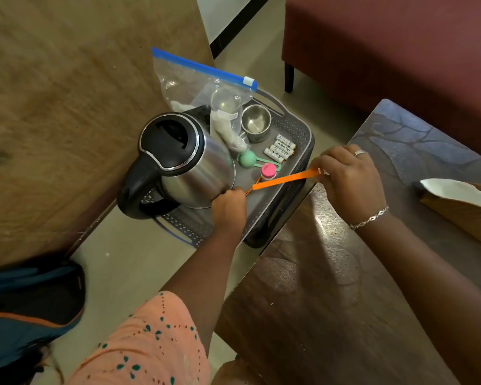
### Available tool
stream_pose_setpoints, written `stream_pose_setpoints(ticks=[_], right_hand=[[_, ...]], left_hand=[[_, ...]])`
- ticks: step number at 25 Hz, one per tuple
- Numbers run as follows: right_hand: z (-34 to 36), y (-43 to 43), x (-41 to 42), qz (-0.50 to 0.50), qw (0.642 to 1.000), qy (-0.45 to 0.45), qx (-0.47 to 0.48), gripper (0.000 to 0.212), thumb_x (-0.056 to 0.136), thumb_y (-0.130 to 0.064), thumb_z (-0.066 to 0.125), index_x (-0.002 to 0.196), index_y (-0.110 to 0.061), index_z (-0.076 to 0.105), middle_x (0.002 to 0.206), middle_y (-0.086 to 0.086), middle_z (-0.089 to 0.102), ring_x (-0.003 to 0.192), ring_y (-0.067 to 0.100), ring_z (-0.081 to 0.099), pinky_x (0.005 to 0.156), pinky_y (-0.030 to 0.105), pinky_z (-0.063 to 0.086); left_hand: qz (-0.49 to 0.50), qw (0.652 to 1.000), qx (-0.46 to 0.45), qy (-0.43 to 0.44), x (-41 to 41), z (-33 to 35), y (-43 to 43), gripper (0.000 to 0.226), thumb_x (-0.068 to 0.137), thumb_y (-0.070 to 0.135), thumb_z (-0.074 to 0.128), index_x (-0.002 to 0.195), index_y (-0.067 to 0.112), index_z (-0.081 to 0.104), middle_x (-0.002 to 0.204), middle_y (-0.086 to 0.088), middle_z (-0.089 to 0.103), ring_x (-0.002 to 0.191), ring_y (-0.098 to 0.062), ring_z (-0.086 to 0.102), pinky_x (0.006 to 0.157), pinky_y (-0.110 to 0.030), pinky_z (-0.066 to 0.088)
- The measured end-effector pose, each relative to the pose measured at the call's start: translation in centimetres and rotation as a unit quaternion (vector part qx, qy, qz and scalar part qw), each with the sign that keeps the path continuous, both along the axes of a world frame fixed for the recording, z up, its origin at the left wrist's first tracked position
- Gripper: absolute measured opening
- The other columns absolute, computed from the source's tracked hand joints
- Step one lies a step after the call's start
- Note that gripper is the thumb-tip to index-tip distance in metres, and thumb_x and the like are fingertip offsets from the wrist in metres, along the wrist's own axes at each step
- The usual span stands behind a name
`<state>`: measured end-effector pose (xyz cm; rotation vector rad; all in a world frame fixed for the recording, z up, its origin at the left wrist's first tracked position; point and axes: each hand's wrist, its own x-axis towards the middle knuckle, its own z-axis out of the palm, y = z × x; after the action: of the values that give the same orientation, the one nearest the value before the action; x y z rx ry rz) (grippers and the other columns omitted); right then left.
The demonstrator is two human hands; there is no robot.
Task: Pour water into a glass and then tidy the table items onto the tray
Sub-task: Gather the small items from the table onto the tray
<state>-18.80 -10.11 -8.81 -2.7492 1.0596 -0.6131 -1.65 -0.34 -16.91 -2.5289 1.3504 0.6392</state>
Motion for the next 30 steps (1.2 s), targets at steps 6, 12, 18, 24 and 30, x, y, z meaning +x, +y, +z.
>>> stream_pose_setpoints(ticks=[6, 12, 18, 24, 30], right_hand=[[-2.2, -1.9, 4.8, 0.069, 0.996, 0.04, 0.031, 0.005, 0.068, -0.007, 0.068, 0.071, -0.011, 0.066, 0.069, 0.008, 0.065, 0.066, 0.033, 0.059, 0.06, 0.033, 0.048], [-4.6, -1.1, 9.9, 0.174, 0.967, 0.168, 0.076, 0.02, 0.051, 0.001, 0.075, 0.06, -0.012, 0.063, 0.058, 0.005, 0.06, 0.059, 0.03, 0.059, 0.057, 0.032, 0.047], [-6.8, -0.2, 12.5, 0.195, 0.937, 0.278, 0.083, 0.026, 0.035, -0.009, 0.082, 0.047, -0.018, 0.061, 0.046, -0.002, 0.057, 0.045, 0.023, 0.056, 0.058, 0.026, 0.048], [-7.5, 0.0, 13.3, 0.156, 0.937, 0.308, 0.046, 0.007, 0.061, -0.016, 0.073, 0.066, -0.019, 0.069, 0.066, 0.001, 0.068, 0.068, 0.025, 0.064, 0.07, 0.028, 0.047], [-5.3, 0.0, 11.9, -0.007, 0.938, 0.197, 0.286, 0.033, 0.083, 0.004, 0.046, 0.112, -0.005, 0.061, 0.113, 0.02, 0.059, 0.106, 0.038, 0.054, 0.083, 0.04, 0.042]], left_hand=[[0.054, 0.995, -0.075, 0.025, 0.4, 2.9, 5.0, 0.024, 0.096, 0.023, 0.042, 0.099, 0.009, 0.06, 0.1, -0.015, 0.067, 0.096, -0.033, 0.063, 0.073, -0.038, 0.048], [0.156, 0.978, -0.122, 0.064, 1.4, 3.3, 6.7, 0.03, 0.093, 0.023, 0.05, 0.118, 0.01, 0.058, 0.113, -0.011, 0.066, 0.106, -0.027, 0.059, 0.077, -0.035, 0.046], [0.177, 0.977, -0.083, 0.088, 1.4, 2.2, 6.8, 0.034, 0.094, 0.022, 0.048, 0.125, 0.01, 0.052, 0.122, -0.01, 0.061, 0.112, -0.025, 0.056, 0.082, -0.034, 0.045], [0.156, 0.98, -0.063, 0.105, 1.0, 1.7, 6.0, 0.033, 0.093, 0.016, 0.047, 0.126, 0.01, 0.049, 0.128, -0.01, 0.055, 0.113, -0.028, 0.054, 0.081, -0.037, 0.044], [0.232, 0.965, -0.081, 0.091, 0.7, 1.2, 5.3, 0.028, 0.092, 0.013, 0.048, 0.119, 0.009, 0.054, 0.124, -0.012, 0.057, 0.111, -0.029, 0.056, 0.078, -0.036, 0.045]])
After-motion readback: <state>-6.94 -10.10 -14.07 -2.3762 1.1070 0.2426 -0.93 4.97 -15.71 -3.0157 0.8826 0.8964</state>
